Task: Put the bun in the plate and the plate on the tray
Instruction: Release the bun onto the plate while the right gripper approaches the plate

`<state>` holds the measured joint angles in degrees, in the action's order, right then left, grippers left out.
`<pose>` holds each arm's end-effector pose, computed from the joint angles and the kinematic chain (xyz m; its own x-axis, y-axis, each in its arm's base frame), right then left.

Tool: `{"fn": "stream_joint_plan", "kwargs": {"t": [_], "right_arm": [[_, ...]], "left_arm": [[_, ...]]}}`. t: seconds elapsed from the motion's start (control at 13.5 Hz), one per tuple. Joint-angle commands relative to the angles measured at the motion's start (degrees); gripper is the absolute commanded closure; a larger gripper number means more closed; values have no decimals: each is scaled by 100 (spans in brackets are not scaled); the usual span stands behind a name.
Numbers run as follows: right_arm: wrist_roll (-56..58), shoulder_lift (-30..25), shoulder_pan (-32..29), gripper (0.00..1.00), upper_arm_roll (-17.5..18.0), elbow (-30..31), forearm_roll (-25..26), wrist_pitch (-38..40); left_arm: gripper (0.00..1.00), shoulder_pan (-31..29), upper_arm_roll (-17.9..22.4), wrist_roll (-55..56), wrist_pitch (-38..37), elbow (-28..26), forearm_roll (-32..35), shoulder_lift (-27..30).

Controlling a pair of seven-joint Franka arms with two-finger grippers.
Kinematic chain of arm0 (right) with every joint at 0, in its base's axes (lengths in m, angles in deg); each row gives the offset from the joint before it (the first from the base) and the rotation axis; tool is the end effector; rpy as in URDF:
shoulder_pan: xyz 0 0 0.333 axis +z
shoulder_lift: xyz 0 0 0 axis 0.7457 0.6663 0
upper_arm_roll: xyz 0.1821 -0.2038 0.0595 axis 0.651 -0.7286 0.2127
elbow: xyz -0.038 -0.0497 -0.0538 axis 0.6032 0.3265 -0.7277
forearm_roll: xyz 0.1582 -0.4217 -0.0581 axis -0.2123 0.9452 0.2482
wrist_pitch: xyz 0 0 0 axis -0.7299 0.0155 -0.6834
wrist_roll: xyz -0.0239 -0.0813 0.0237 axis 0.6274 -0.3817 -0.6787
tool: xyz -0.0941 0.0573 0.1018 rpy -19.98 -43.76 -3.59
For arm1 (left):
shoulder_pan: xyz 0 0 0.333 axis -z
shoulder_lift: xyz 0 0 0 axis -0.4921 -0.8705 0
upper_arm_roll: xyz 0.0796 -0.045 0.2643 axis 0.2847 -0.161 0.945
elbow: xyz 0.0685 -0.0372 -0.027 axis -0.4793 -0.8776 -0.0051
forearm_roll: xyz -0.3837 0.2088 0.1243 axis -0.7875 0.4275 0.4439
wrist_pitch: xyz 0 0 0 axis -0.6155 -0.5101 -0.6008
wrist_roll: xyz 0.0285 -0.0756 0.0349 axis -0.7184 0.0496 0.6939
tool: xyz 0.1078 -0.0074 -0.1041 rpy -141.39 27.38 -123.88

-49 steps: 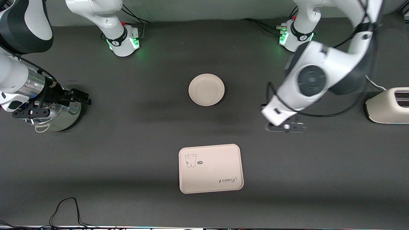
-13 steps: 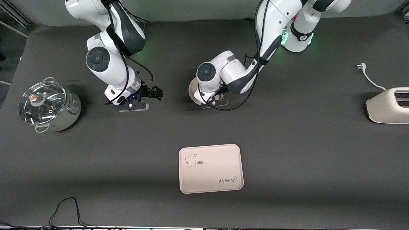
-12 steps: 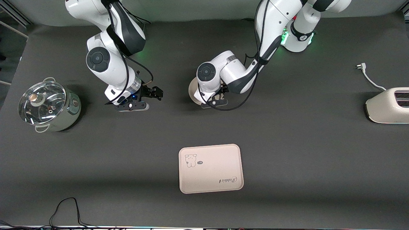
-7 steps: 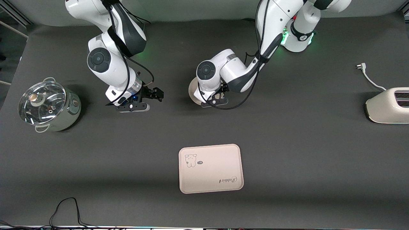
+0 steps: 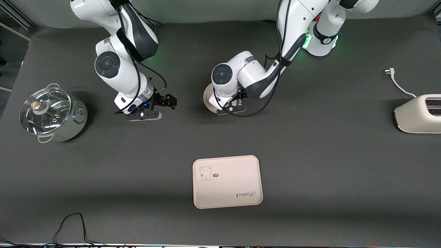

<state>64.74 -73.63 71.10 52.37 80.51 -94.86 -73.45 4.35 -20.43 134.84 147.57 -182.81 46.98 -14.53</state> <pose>0.5307 0.2852 0.2737 0.9963 -0.0111 -0.0855 -0.0198 -0.9947 -0.1012 0.3991 -0.5299 0.1260 0.9725 0.1339 -0.1904 0.1157 -0.9878 -0.1038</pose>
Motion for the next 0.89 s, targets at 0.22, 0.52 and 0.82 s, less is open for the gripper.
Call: {"fn": "stream_joint_plan", "kwargs": {"t": [0.22,0.52,0.82], "right_arm": [[-93,83,112,0,-46,19,-37,-100],[-233,478,575,0,-46,167,-159,-695],[-943,1057,1341,0,-37,546,-222,-1847]], "left_arm": [[0,-778,73,-481,-1005,-56,86,847],[0,-2089,484,-2641,-2085,688,95,1252],[0,-2134,1820,-4145,-2369,1297,33,1551]]}}
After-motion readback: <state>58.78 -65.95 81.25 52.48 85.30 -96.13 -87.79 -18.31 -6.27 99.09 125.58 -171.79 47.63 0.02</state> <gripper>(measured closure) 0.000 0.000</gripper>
